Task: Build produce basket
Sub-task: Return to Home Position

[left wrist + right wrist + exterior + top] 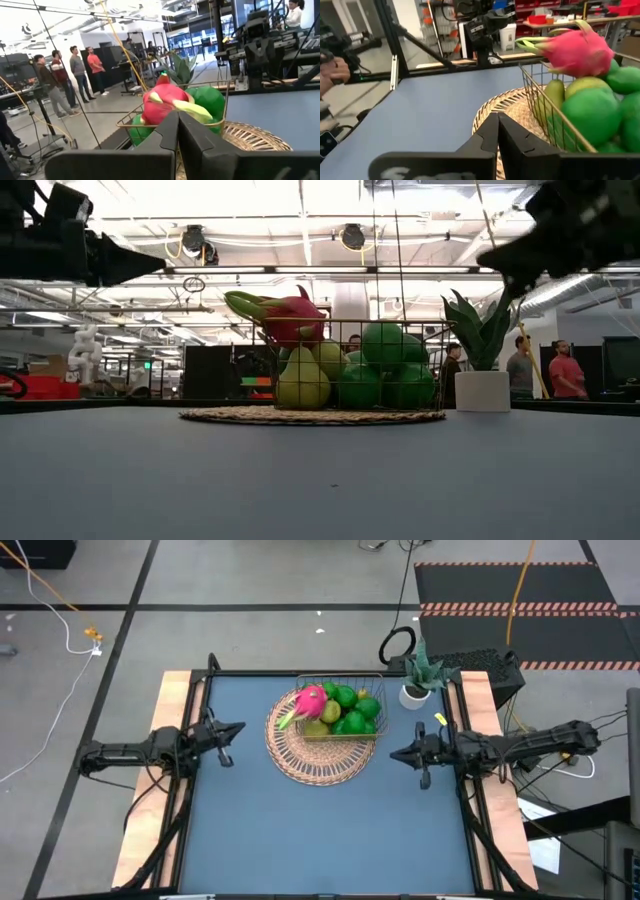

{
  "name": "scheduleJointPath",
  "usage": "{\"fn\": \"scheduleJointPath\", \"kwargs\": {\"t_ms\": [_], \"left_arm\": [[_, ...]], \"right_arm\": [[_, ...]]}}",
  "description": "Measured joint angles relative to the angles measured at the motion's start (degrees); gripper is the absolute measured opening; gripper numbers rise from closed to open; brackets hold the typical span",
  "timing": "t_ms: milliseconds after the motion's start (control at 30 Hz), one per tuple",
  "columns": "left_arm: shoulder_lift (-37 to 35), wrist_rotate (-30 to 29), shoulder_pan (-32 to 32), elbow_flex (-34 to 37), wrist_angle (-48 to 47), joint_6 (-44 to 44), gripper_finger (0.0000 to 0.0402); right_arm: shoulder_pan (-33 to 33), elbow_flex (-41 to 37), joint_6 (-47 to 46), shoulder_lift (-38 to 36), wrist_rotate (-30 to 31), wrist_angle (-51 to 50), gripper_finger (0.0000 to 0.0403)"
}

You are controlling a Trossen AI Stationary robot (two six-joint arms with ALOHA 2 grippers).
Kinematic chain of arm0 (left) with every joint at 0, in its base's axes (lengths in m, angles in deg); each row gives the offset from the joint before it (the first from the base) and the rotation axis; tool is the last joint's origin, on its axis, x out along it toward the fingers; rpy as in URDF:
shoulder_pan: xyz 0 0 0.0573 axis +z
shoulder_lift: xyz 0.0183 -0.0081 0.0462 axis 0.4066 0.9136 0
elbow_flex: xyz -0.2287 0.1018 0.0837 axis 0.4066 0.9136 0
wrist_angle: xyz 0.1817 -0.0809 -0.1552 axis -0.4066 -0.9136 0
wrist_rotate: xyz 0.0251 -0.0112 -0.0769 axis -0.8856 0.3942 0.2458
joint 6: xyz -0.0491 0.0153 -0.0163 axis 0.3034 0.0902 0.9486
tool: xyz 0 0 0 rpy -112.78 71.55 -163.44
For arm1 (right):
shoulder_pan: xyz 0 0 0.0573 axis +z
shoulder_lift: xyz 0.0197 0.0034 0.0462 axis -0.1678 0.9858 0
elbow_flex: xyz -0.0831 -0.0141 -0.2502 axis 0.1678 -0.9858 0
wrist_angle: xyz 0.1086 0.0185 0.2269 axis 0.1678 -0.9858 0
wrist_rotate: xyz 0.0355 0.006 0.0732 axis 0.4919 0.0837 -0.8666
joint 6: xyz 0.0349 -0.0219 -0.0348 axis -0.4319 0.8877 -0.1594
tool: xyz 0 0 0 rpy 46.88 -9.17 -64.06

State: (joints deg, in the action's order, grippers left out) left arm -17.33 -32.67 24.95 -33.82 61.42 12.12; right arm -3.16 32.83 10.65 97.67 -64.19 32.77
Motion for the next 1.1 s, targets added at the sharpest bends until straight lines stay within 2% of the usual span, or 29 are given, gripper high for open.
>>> {"fn": "scheduleJointPath", "kwargs": {"t_ms": [67,167,333,433,533,633,700,800,967,1100], "left_arm": [[0.0,0.0,0.0,0.0,0.1,0.0,0.0015],[0.0,0.0,0.0,0.0,1.8,0.0,0.0005],[0.0,0.4,0.0,0.0,3.6,0.0,0.0011],[0.0,2.9,0.0,0.0,4.0,-0.1,0.0014],[-0.1,6.4,0.0,0.0,5.2,-0.3,0.0005],[-0.2,7.7,0.0,-1.3,2.9,-0.3,0.0006],[-0.2,7.7,0.0,-2.0,0.3,0.0,0.0013],[-0.2,7.7,0.0,-2.1,-1.5,0.5,0.0017],[-0.1,6.3,0.0,-2.2,-1.4,0.0,0.0004],[-0.1,2.9,0.0,-2.2,-1.4,0.1,0.0010]], "right_arm": [[-0.1,-3.3,-0.8,-2.9,0.1,1.8,0.0000],[-1.0,-3.9,-1.1,-6.2,0.2,2.5,0.0000],[-2.0,5.2,0.8,-7.1,-2.1,-5.7,0.0000],[-1.0,6.9,0.2,-3.3,-5.8,-4.3,0.0000],[1.3,3.6,1.1,0.3,-8.9,-0.5,0.0000],[1.7,0.0,2.7,-2.2,-4.2,-2.0,0.0000],[1.0,-3.0,1.8,-5.4,-3.0,4.0,0.0000],[0.6,-7.3,-0.7,-7.9,-9.2,13.8,0.0000],[0.8,-9.1,-5.4,-8.8,-7.3,12.5,0.0000],[2.5,-9.2,-4.8,-5.4,-7.3,18.5,0.0000]]}}
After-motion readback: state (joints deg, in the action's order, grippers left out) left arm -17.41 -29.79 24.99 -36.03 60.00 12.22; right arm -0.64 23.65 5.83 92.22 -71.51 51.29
